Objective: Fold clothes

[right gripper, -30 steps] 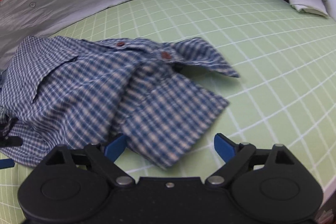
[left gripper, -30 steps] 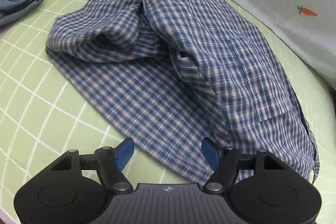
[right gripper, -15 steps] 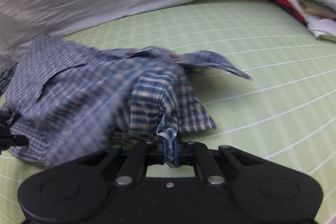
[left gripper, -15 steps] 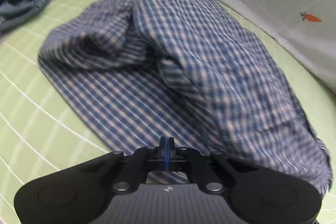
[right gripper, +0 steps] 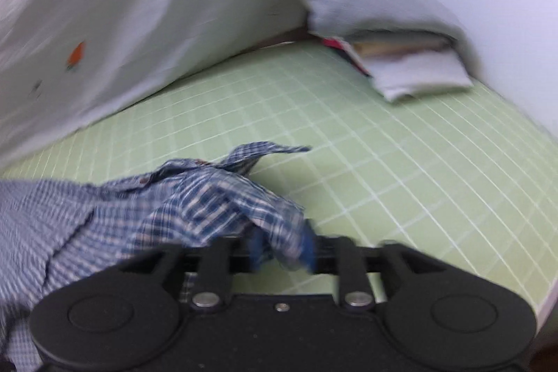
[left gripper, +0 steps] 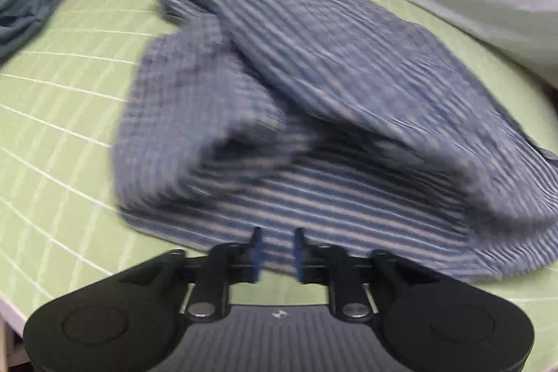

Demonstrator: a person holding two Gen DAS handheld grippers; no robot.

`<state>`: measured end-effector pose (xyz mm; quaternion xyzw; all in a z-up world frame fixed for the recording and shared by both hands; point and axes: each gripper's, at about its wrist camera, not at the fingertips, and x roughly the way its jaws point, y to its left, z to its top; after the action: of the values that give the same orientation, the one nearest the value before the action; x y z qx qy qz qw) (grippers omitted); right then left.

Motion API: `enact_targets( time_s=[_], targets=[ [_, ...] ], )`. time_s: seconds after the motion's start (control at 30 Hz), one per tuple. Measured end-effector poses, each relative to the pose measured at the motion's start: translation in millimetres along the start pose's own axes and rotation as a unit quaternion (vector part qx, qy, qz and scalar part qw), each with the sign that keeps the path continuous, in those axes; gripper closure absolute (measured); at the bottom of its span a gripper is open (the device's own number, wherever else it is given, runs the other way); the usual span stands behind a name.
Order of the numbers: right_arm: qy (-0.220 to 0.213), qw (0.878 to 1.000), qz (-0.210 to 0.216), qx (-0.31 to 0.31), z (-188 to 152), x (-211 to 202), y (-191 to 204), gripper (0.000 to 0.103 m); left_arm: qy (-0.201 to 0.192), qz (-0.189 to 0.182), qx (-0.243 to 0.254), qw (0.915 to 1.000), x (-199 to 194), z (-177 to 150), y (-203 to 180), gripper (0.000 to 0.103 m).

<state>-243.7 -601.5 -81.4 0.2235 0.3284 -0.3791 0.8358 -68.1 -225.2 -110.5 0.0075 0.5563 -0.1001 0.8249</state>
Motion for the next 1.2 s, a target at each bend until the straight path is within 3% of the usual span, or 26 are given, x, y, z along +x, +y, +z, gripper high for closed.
enact_targets(
  time_s=[0.07,0.17,0.3,0.53,0.57,0.6,0.63,0.67,0.7,0.73,0.8,0.93,1.07,1.13,1.2],
  targets=[
    [0.016,1.000,0.012,0.024,-11.8,-3.5,-0.1,0.037,-0.003,0.019,-0.008,0.9998,0.5,7.1,5.0,0.063],
    [0.049,0.997,0.046,0.048,-32.9,-7.3,11.8,0.033,-0.020,0.048,0.002,0.9987,-1.2,20.6,16.2,0.050],
    [0.091,0.990,0.092,0.048,-59.8,-2.3,49.0,0.021,-0.029,0.040,0.032,0.9983,-0.9,38.0,34.5,0.035],
    [0.119,0.988,0.087,0.045,-75.6,18.3,99.3,0.020,-0.009,0.002,0.064,0.9979,17.8,55.0,35.5,0.033],
    [0.117,0.988,0.085,0.044,-76.0,20.0,103.9,0.024,-0.005,0.003,0.064,0.9979,21.7,56.9,35.5,0.034],
    [0.112,0.990,0.082,0.036,-75.8,20.6,107.3,0.043,-0.001,0.002,0.059,0.9982,25.2,58.6,36.3,0.038],
    [0.110,0.990,0.080,0.025,-75.2,21.6,110.4,0.057,0.003,0.000,0.053,0.9986,28.7,60.2,37.4,0.053],
    [0.111,0.991,0.079,0.012,-73.7,24.1,111.9,0.084,0.009,-0.004,0.047,0.9988,30.0,61.3,39.2,0.063],
    [0.110,0.991,0.081,0.006,-72.5,24.4,111.2,0.099,0.014,-0.010,0.041,0.9990,30.9,62.2,41.3,0.086],
    [0.104,0.991,0.087,0.006,-71.6,20.8,108.1,0.100,0.019,-0.015,0.039,0.9989,30.0,62.3,42.6,0.097],
    [0.082,0.992,0.093,0.007,-67.1,10.1,99.0,0.101,0.024,-0.035,0.038,0.9984,25.0,60.9,42.6,0.099],
    [0.025,0.998,0.064,-0.004,-44.7,-17.8,65.3,0.102,0.036,-0.100,0.038,0.9936,7.7,47.5,27.3,0.100],
    [-0.019,1.000,0.002,-0.007,-16.5,-25.2,25.0,0.101,0.087,-0.187,0.036,0.9779,-4.4,11.5,-16.9,0.100],
    [-0.034,0.999,-0.029,-0.015,-1.4,-24.3,11.5,0.101,0.100,-0.217,0.061,0.9690,-12.6,-0.7,-37.8,0.100],
    [-0.051,0.998,-0.022,-0.012,15.8,-25.3,8.7,0.101,0.099,-0.237,0.090,0.9622,-21.9,-5.5,-51.8,0.100]
  ],
)
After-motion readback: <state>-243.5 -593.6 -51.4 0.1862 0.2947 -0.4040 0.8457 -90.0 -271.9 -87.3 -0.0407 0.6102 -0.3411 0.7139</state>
